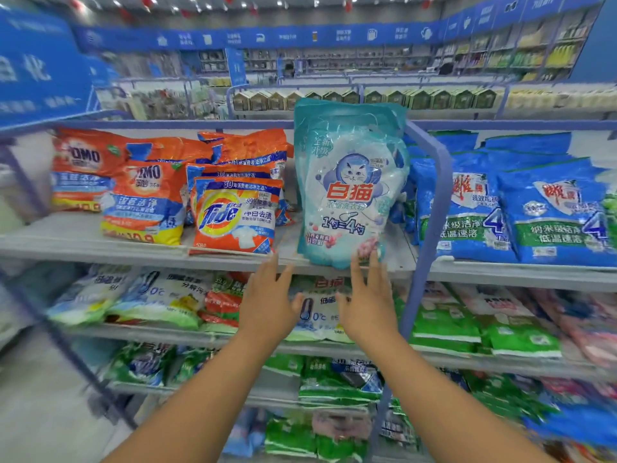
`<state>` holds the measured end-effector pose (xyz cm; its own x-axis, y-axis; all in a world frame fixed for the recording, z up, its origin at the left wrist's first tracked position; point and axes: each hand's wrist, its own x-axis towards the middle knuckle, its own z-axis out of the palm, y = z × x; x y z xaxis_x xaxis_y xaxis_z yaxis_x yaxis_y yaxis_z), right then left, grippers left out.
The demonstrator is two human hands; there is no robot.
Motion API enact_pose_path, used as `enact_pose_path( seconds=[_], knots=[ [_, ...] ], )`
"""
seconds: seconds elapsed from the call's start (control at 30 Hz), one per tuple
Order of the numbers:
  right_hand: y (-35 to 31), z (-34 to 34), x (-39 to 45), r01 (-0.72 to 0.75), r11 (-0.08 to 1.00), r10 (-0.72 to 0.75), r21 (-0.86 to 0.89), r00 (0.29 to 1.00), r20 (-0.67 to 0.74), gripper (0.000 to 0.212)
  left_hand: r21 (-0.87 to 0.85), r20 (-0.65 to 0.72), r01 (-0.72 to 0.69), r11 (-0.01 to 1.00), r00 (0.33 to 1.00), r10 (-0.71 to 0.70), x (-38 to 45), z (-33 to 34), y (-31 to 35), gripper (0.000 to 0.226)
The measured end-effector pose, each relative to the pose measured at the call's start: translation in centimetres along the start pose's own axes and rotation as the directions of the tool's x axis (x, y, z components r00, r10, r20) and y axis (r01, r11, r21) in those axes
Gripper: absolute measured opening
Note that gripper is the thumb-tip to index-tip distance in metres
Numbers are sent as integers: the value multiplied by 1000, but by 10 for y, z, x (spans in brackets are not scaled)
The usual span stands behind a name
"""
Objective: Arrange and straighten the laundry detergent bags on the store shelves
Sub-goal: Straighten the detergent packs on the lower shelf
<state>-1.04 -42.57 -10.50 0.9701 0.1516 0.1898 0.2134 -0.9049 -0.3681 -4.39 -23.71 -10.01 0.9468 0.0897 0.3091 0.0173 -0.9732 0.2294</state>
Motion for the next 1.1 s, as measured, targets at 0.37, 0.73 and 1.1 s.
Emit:
enact_pose_path(
  seconds=[0.37,0.73,1.1],
  knots=[
    [-23,42,-48,-25,999,32,-30,960,279,76,120,245,43,992,967,-71,-38,22,-64,69],
    [-130,133,-49,-197,980,180,-1,889,420,78,22,334,128,992,934,-128,-47,23,-220,69],
    [-166,187,-8,-199,979,158,52,888,432,80,18,419,212,977,886,-200,-16,49,-285,70]
  ],
)
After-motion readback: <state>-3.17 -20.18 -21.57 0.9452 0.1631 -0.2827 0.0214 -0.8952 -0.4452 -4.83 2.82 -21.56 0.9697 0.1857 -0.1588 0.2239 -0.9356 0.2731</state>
